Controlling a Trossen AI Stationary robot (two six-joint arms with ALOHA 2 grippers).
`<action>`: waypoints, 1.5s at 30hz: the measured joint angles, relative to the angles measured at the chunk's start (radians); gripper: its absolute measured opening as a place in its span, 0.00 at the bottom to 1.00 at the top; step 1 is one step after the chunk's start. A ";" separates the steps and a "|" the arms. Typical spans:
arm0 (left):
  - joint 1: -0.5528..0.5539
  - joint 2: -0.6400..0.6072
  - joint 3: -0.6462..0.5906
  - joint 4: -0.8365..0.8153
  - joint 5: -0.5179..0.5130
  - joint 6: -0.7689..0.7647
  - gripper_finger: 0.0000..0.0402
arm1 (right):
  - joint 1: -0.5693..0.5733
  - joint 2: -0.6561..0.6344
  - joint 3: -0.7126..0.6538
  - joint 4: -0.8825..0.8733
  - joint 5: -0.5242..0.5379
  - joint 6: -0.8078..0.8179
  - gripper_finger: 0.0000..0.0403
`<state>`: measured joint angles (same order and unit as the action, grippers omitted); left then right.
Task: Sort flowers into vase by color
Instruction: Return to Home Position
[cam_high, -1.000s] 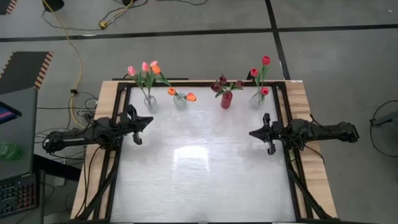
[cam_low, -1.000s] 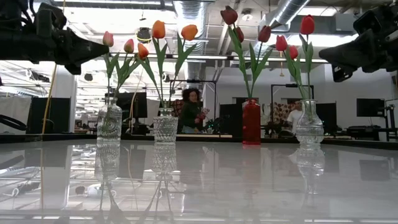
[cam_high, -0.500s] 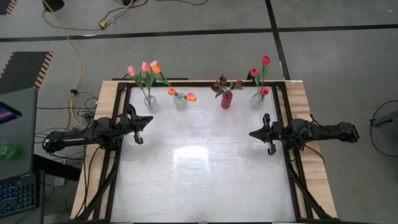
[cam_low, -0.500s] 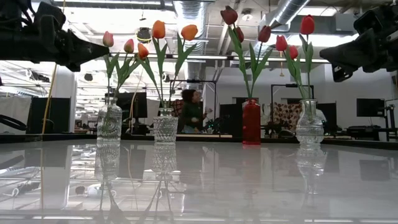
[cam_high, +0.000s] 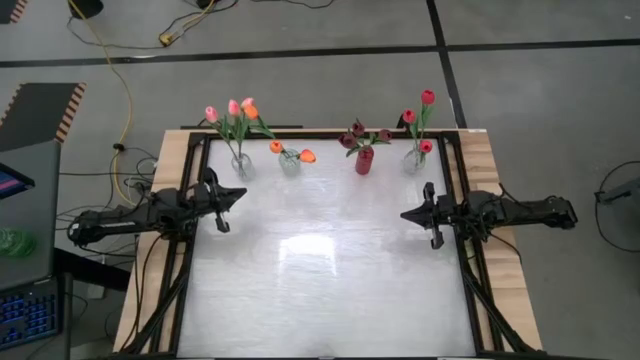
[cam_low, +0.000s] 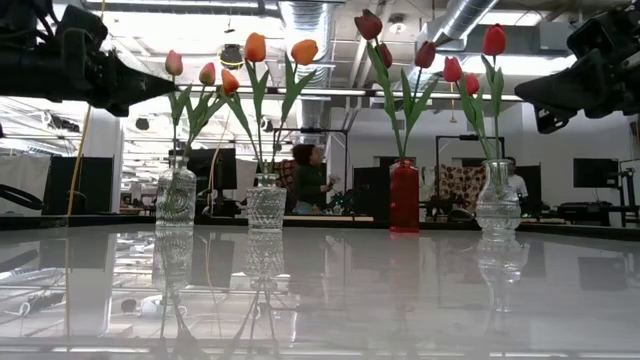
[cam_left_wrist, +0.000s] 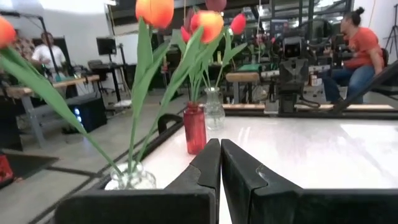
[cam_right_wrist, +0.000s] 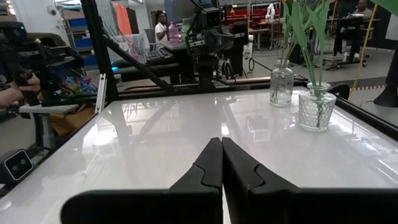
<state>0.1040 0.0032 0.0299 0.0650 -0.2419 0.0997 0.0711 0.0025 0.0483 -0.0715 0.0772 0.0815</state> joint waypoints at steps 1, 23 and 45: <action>0.000 0.000 0.000 -0.010 0.000 -0.006 0.00 | 0.000 0.000 0.000 0.000 0.000 0.000 0.07; 0.000 0.001 -0.020 -0.004 0.054 -0.021 0.00 | 0.000 0.000 -0.003 -0.002 0.000 -0.002 0.07; 0.000 0.001 -0.022 -0.004 0.052 -0.042 0.00 | 0.000 0.000 -0.004 -0.002 0.001 -0.002 0.10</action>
<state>0.1043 0.0040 0.0082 0.0606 -0.1898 0.0582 0.0711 0.0028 0.0441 -0.0738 0.0780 0.0792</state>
